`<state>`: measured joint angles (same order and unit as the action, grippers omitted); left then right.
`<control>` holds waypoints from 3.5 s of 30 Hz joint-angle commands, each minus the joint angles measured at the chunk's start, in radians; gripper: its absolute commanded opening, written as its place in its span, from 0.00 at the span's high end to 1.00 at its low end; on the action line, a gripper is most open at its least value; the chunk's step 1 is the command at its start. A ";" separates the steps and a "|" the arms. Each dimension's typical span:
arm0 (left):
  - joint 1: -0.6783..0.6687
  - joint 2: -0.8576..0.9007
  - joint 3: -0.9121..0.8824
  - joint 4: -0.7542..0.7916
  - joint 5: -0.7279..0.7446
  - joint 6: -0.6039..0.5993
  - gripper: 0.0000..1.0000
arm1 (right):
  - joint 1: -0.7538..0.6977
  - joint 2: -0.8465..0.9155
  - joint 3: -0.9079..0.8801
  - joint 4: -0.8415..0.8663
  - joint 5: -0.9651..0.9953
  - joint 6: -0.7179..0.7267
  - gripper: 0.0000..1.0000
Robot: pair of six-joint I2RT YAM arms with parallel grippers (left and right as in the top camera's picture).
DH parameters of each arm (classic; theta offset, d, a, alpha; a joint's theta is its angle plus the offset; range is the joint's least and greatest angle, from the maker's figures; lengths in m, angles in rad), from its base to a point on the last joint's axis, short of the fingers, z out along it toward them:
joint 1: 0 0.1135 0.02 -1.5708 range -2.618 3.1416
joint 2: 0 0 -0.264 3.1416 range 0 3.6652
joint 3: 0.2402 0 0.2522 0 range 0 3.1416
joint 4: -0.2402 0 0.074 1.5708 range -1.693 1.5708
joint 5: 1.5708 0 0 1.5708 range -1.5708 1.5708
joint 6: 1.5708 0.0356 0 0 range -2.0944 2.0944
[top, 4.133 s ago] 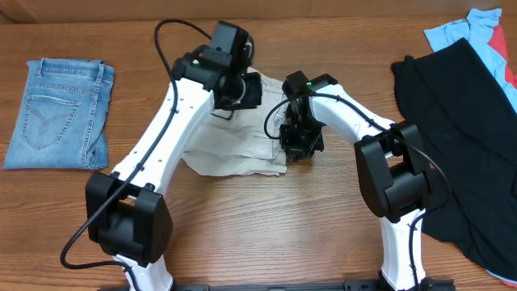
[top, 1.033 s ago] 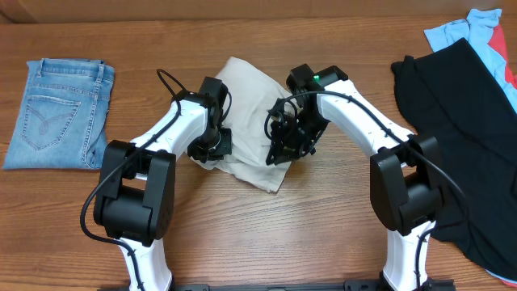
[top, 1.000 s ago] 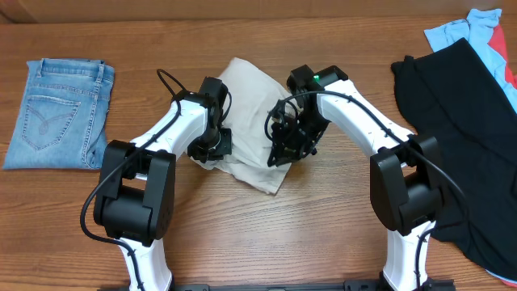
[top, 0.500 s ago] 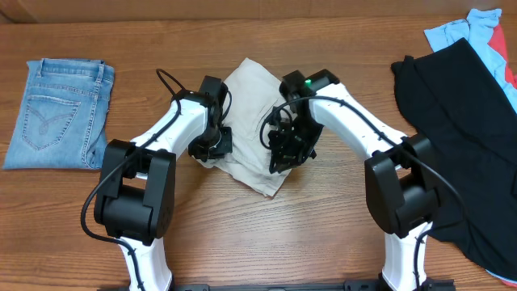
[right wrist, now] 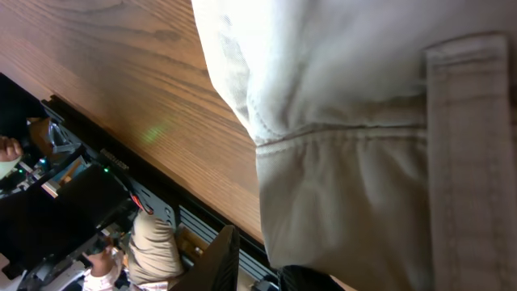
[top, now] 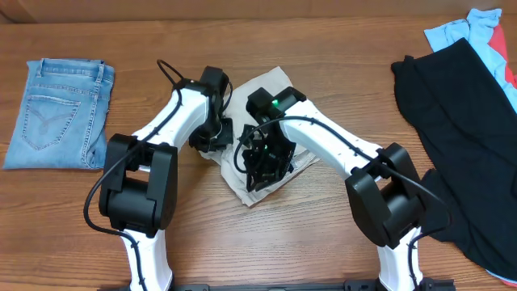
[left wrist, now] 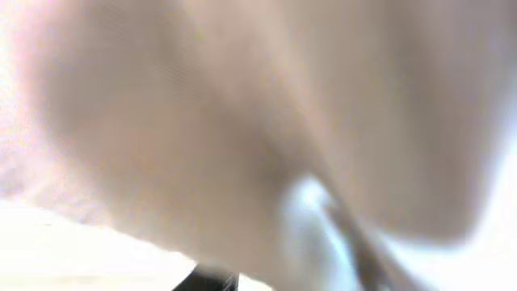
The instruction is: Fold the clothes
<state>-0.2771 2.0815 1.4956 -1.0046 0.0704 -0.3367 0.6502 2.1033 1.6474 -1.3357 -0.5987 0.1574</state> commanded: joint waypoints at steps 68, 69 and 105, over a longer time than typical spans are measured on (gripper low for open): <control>0.171 -0.118 0.002 -0.220 0.112 -0.082 0.89 | -0.275 -0.064 0.072 0.175 0.623 0.079 0.60; 0.169 -0.118 -0.016 -0.196 0.131 -0.083 0.89 | -0.275 -0.064 0.072 0.175 0.620 0.079 0.60; 0.197 -0.205 0.043 -0.287 0.326 0.019 0.96 | -0.275 -0.064 0.072 0.154 0.616 0.079 0.60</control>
<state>-0.1257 1.9659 1.4494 -1.2316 0.4862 -0.3653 0.3737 2.0357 1.7054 -1.1851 0.0143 0.2352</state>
